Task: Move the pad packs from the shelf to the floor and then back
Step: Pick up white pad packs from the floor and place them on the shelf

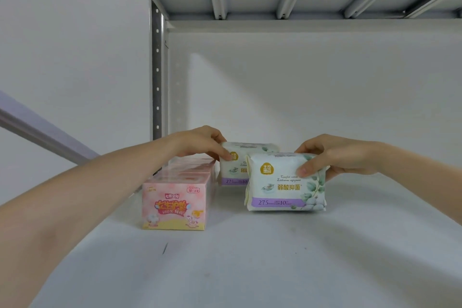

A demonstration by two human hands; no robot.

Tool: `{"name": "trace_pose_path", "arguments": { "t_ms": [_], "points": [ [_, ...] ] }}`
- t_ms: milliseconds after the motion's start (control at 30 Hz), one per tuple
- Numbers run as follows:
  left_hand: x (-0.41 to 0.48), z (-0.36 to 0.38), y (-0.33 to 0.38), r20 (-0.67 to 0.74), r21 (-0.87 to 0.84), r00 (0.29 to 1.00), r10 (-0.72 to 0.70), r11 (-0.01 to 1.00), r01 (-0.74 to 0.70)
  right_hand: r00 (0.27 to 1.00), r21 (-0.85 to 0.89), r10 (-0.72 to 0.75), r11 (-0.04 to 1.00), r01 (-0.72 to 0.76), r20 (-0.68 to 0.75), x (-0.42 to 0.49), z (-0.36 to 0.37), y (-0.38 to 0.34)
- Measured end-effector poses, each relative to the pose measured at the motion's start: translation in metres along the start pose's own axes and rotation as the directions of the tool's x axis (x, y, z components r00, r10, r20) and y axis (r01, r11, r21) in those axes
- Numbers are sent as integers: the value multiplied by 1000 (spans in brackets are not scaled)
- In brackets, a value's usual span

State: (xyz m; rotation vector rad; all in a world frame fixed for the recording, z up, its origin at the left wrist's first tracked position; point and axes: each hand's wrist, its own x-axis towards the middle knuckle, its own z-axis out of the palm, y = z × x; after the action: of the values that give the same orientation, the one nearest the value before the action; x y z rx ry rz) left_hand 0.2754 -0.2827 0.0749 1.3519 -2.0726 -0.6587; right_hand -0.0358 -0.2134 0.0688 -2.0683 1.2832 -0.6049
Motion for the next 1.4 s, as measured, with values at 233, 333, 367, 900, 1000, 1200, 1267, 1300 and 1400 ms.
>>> {"name": "trace_pose_path", "arguments": {
  "t_ms": [233,333,367,900,1000,1200,1267,1300,1400],
  "points": [
    [1,-2,-10,48,47,998,-35,998,32,1000,21,-3,1000,3,0,6,7,1],
    [4,-10,-13,117,20,992,-55,998,53,1000,34,7,999,-7,-2,7,8,1],
    [4,-12,-13,147,-6,987,-66,998,68,1000,43,11,999,-11,-3,7,8,1],
    [-21,-20,17,419,173,899,-131,983,63,996,119,-5,993,15,-90,31,44,-15],
    [-20,-18,16,393,203,908,-146,977,70,995,97,-13,995,23,-96,37,45,-14],
    [-26,-18,14,349,201,924,-153,976,85,994,109,-58,992,68,-95,44,46,-12],
    [-27,-18,13,339,198,928,-156,976,92,995,105,-50,993,59,-88,45,47,-13],
    [-27,-18,13,335,195,929,-159,976,96,996,95,-47,994,55,-82,45,48,-14],
    [-31,-17,12,324,176,933,-160,979,106,995,73,-43,996,50,-91,43,49,-15]
  ]
}}
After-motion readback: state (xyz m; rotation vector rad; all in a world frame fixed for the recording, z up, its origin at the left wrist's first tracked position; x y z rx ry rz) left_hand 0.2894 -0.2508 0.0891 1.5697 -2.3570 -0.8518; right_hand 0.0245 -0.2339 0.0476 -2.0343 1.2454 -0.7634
